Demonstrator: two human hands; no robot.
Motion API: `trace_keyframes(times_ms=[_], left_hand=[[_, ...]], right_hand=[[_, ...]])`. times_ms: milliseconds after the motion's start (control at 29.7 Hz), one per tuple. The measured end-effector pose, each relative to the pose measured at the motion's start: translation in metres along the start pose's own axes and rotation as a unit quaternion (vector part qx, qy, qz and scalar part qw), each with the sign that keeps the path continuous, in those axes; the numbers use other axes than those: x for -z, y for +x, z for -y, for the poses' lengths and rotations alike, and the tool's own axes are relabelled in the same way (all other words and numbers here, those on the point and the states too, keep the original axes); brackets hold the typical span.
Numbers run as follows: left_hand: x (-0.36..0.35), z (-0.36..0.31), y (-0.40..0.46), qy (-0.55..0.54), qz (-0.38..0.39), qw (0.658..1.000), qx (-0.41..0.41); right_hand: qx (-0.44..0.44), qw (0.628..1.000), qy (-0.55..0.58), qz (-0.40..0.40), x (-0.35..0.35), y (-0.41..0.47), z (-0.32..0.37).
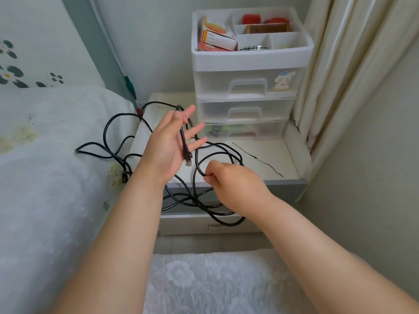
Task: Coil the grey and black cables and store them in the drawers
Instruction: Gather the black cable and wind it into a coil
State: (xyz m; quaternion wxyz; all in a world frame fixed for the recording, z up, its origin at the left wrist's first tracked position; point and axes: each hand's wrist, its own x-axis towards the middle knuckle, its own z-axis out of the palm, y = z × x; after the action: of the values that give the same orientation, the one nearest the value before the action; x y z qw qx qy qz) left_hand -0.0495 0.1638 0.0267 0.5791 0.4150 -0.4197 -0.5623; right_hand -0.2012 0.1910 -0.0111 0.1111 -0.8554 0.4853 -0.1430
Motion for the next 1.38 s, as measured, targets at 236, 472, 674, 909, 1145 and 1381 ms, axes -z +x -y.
trace_keyframes(times_ms=[236, 472, 674, 909, 1145, 1381], left_hand=[[-0.007, 0.013, 0.001, 0.270, -0.055, 0.915, -0.294], [-0.008, 0.014, -0.001, 0.600, -0.033, 0.756, -0.260], [-0.014, 0.029, -0.007, 0.707, 0.108, 0.691, -0.102], [-0.025, 0.021, -0.015, 0.446, 0.191, 0.873, 0.057], [-0.017, 0.006, -0.019, 0.237, 0.251, 0.930, 0.123], [-0.022, 0.003, -0.016, -0.151, 0.178, 0.962, 0.140]], right_hand=[[-0.225, 0.850, 0.466, 0.100, 0.007, 0.001, -0.016], [-0.202, 0.922, 0.329, 0.024, 0.013, 0.000, -0.030], [-0.131, 0.966, 0.224, 0.005, 0.043, -0.011, -0.050], [-0.153, 0.768, 0.620, -0.048, 0.061, -0.011, -0.091], [-0.201, 0.931, 0.146, -0.267, 0.047, -0.007, -0.085], [-0.116, 0.955, 0.144, -0.231, 0.012, 0.000, -0.040]])
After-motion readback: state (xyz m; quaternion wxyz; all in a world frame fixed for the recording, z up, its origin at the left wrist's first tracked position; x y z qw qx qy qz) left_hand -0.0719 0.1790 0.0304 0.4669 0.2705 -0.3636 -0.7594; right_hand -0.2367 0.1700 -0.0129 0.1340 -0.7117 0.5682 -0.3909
